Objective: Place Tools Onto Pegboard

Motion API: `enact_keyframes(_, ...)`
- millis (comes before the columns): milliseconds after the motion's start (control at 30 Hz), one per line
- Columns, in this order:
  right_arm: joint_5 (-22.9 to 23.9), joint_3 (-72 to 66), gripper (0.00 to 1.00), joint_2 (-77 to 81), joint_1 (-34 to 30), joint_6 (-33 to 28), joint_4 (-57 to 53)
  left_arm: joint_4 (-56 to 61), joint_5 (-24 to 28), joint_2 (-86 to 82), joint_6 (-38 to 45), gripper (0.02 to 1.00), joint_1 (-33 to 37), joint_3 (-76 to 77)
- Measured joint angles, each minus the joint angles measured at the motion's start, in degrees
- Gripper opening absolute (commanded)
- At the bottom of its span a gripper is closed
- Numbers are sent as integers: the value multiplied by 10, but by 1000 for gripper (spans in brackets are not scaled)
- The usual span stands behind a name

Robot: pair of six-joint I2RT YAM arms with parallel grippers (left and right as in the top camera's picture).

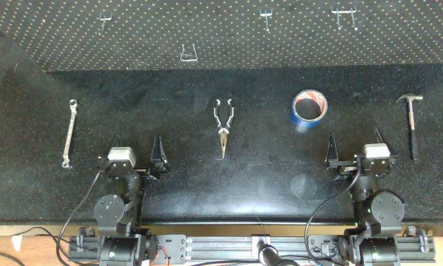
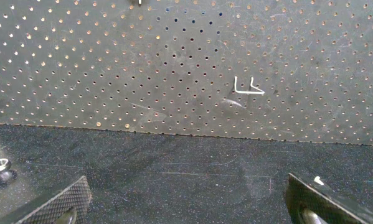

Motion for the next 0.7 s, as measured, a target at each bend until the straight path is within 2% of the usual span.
enact_keyframes(167,0,0,985,0,0,0,0,0,5,0,-59,996,0,0)
enact_keyframes(700,0,0,985,0,0,0,0,0,6,0,-63,998,0,0)
